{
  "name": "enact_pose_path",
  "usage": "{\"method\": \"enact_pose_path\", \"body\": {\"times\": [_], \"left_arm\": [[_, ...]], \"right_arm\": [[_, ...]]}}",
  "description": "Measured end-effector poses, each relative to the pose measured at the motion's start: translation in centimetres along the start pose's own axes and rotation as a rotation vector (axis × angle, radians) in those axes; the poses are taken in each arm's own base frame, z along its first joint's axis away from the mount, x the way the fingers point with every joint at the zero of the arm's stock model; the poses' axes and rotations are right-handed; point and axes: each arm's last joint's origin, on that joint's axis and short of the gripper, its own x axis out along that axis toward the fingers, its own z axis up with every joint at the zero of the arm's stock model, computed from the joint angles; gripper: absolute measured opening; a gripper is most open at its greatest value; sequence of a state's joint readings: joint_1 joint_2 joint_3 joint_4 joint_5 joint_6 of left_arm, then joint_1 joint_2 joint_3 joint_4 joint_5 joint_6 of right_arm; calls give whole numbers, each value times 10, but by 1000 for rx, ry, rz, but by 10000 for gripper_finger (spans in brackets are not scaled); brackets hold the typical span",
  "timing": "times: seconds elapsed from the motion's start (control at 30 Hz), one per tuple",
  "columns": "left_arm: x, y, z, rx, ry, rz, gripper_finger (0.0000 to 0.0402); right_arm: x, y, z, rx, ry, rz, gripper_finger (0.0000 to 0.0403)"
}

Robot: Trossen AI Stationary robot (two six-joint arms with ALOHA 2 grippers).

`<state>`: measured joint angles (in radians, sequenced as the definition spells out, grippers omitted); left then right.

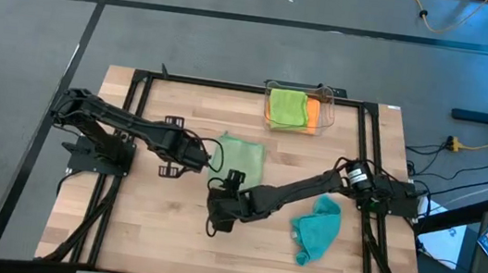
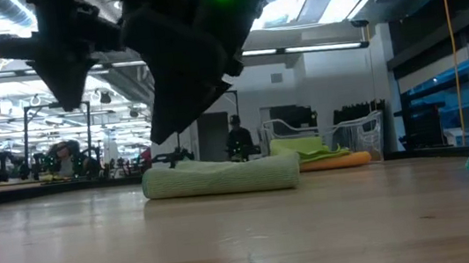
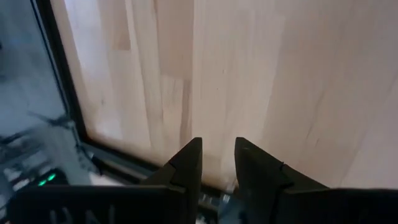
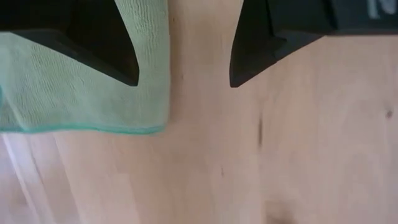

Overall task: Fold microfiber towels
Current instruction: Stack the green microfiber towel on top of the light green microfiber towel in the transparent bin

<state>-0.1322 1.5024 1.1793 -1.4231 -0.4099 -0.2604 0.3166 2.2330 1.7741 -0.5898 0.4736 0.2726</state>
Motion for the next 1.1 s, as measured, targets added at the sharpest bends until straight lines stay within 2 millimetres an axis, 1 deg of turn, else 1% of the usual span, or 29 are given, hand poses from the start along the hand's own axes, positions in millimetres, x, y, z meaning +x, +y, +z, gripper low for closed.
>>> {"method": "enact_pose_path", "body": {"times": [0.1, 0.2, 0.3, 0.4, 0.5, 0.57, 0.7, 0.8, 0.87, 1.0, 1.1], "left_arm": [[-5, 5, -12, 3, 48, 13, 87], [-16, 15, -29, -34, 22, 6, 87], [-32, 28, -51, -137, -94, -27, 87], [-48, 41, -69, -281, -293, -49, 87], [-61, 51, -87, -414, -472, -52, 87], [-68, 57, -99, -483, -556, -48, 87], [-74, 64, -119, -573, -657, -27, 87], [-76, 67, -128, -599, -698, -31, 87], [-77, 67, -131, -601, -711, -33, 87], [-77, 67, -131, -596, -714, -30, 87], [-77, 66, -129, -592, -706, -23, 87]], "right_arm": [[0, -1, -3, -3, 34, -12, 260], [0, -3, -9, -31, 85, -28, 265], [-1, -4, -13, -56, 124, -40, 265], [2, -5, -15, -88, 124, -38, 264], [9, -4, -22, -131, 128, -39, 264], [16, -3, -27, -142, 121, -52, 264], [30, -2, -40, -214, 135, -166, 264], [37, 0, -44, -249, 141, -197, 264], [41, 2, -46, -257, 143, -214, 264], [50, 4, -51, -267, 161, -231, 264], [52, 3, -54, -280, 174, -258, 264]]}}
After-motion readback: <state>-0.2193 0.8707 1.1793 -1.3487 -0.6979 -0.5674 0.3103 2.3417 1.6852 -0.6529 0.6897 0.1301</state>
